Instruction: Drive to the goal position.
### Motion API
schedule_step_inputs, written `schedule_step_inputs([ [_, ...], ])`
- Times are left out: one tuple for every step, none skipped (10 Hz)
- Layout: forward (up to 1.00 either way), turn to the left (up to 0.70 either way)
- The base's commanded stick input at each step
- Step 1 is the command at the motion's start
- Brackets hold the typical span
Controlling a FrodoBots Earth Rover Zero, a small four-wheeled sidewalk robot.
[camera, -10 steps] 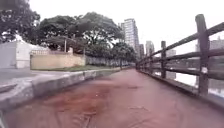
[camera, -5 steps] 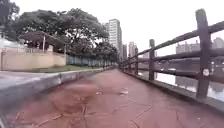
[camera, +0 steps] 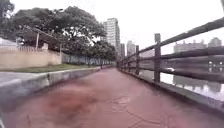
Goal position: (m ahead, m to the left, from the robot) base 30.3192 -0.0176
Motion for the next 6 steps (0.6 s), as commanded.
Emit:
schedule_step_inputs([
  [1.00, 0.00],
  [1.00, 0.00],
  [1.00, 0.16],
  [1.00, 0.39],
  [1.00, 0.40],
  [1.00, 0.40],
])
